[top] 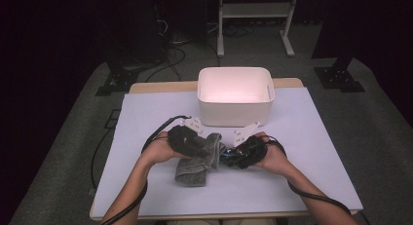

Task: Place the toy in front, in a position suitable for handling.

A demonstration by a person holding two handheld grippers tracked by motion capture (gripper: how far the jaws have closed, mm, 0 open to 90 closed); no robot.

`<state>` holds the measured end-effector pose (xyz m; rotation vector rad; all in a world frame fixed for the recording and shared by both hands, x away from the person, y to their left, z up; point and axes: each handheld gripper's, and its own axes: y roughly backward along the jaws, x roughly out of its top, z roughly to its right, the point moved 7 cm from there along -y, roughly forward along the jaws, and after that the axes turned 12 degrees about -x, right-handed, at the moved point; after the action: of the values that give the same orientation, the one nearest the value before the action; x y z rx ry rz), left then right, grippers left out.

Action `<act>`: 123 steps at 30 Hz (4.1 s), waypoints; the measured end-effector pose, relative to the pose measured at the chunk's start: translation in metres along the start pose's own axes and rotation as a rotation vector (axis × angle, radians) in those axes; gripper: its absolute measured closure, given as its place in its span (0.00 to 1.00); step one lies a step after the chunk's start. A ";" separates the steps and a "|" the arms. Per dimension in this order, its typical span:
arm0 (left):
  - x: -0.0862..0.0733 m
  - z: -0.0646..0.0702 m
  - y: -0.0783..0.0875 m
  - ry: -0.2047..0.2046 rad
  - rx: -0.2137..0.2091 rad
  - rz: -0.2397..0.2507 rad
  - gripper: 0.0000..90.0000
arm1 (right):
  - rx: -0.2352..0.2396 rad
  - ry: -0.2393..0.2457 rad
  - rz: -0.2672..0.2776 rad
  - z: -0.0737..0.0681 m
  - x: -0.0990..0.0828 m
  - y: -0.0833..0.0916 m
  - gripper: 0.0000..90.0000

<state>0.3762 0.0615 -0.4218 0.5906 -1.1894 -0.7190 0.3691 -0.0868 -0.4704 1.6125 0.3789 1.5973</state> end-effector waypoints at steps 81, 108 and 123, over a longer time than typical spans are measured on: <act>-0.025 0.016 -0.008 0.040 -0.048 -0.025 0.84 | 0.089 0.029 -0.086 -0.036 -0.017 -0.015 0.27; -0.007 0.024 -0.051 -0.032 -0.134 -0.068 0.84 | 0.063 0.052 -0.028 -0.038 -0.022 -0.007 0.26; 0.008 0.027 -0.066 -0.060 -0.133 -0.089 0.84 | 0.066 0.014 -0.059 -0.036 -0.028 -0.004 0.24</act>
<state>0.3394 0.0118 -0.4579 0.5161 -1.1659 -0.8901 0.3330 -0.0924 -0.4972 1.6253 0.4870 1.5666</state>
